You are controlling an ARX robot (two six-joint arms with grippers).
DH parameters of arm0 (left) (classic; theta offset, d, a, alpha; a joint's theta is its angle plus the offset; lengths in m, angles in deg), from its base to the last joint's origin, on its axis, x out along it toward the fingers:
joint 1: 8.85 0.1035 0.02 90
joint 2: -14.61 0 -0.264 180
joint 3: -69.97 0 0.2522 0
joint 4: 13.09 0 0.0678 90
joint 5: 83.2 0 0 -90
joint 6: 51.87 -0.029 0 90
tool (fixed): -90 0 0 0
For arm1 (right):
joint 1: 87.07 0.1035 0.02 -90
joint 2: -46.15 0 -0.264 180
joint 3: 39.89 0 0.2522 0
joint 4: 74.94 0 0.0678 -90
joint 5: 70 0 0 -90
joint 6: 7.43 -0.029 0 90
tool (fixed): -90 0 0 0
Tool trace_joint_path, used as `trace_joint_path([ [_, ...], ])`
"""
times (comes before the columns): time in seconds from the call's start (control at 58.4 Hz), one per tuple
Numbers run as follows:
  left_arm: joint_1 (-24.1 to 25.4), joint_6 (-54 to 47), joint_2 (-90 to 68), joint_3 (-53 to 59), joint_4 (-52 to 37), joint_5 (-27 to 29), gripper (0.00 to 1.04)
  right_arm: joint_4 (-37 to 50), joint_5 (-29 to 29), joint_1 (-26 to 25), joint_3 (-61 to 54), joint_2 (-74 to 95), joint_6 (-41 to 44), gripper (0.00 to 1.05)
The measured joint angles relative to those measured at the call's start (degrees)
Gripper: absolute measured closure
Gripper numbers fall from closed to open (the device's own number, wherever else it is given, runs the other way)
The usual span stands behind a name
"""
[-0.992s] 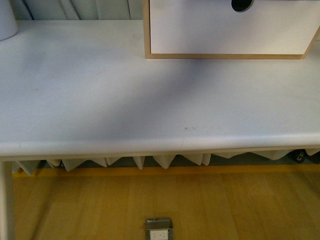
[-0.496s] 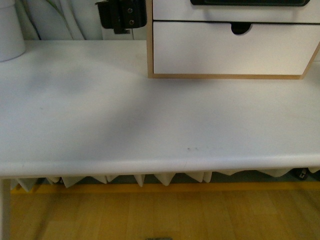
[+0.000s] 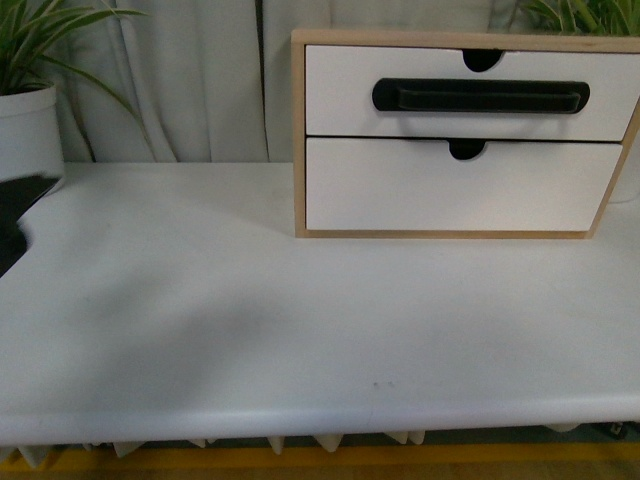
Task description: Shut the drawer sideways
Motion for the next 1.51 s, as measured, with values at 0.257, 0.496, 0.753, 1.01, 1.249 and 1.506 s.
trace_joint_path([
  [0.257,5.8,15.2,24.0,12.8,18.3,0.2,0.06,-3.6,-6.4,2.3,-9.5,-17.6,-9.2,0.09],
  [0.496,6.5,21.8,26.3,14.7,13.8,-2.5,0.12,-3.6,-3.6,1.7,-9.7,-18.1,-13.2,0.14],
  [0.753,11.1,43.1,32.3,21.0,2.7,-8.5,0.55,-1.9,-4.5,6.9,-16.6,-22.7,-23.2,0.55],
  [1.01,18.5,46.0,38.6,23.4,6.9,-15.8,1.01,-1.0,-4.7,7.0,-22.1,-27.2,-24.2,1.03],
  [1.249,18.5,46.4,43.0,25.5,8.5,-15.8,1.01,-6.9,-4.6,7.0,-24.7,-36.1,-24.4,1.04],
  [1.506,18.5,46.4,46.9,25.5,12.3,-15.9,1.01,-6.8,-4.6,7.0,-26.4,-37.5,-24.4,1.04],
])
